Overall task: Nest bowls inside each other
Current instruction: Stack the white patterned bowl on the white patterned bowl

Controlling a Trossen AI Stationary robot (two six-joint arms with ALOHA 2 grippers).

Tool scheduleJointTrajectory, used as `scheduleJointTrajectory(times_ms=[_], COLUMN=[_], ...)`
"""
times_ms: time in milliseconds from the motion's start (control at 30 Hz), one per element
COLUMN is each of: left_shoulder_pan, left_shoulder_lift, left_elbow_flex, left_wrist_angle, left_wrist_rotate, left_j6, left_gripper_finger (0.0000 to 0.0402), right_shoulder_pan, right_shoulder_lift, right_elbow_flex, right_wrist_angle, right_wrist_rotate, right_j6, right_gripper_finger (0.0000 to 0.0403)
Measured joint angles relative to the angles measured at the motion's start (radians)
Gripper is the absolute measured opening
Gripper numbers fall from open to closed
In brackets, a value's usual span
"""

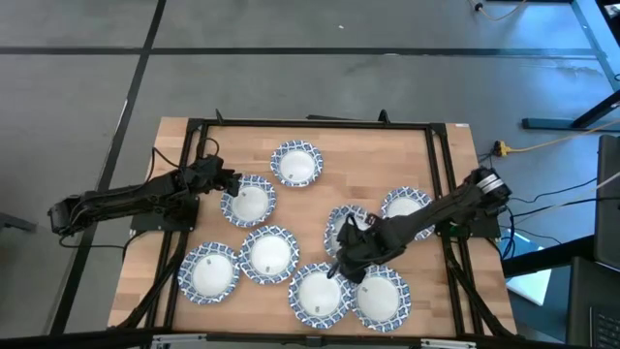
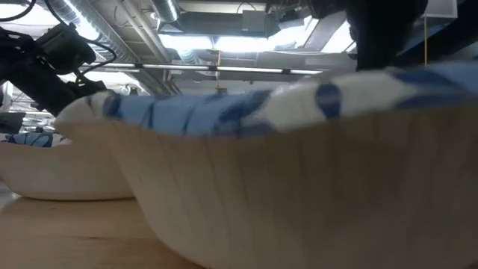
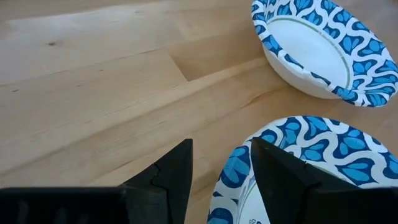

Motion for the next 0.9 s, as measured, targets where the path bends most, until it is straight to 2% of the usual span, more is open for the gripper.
scheduleJointTrajectory(times_ms=[533,733,900], left_shoulder_pan=[0.0,0.0,0.0], left_shoulder_lift=[0.0,0.0,0.0], left_elbow_flex=[0.0,0.0,0.0], left_wrist_angle=[-0.001,-0.001,-0.001], left_wrist_rotate=[0.0,-0.004,-0.005], left_j6=[0.001,0.001,0.002], left_gripper_finger=[0.0157,0.0157,0.0157], right_shoulder_pan=[-0.123,-0.192,-0.225], right_shoulder_lift=[0.142,0.155,0.155], right_elbow_flex=[0.0,0.0,0.0], right_wrist_angle=[-0.006,-0.028,-0.031], right_wrist_rotate=[0.014,0.081,0.07], right_j6=[-0.169,-0.23,-0.233], right_gripper_finger=[0.0006,0.0006,0.0006])
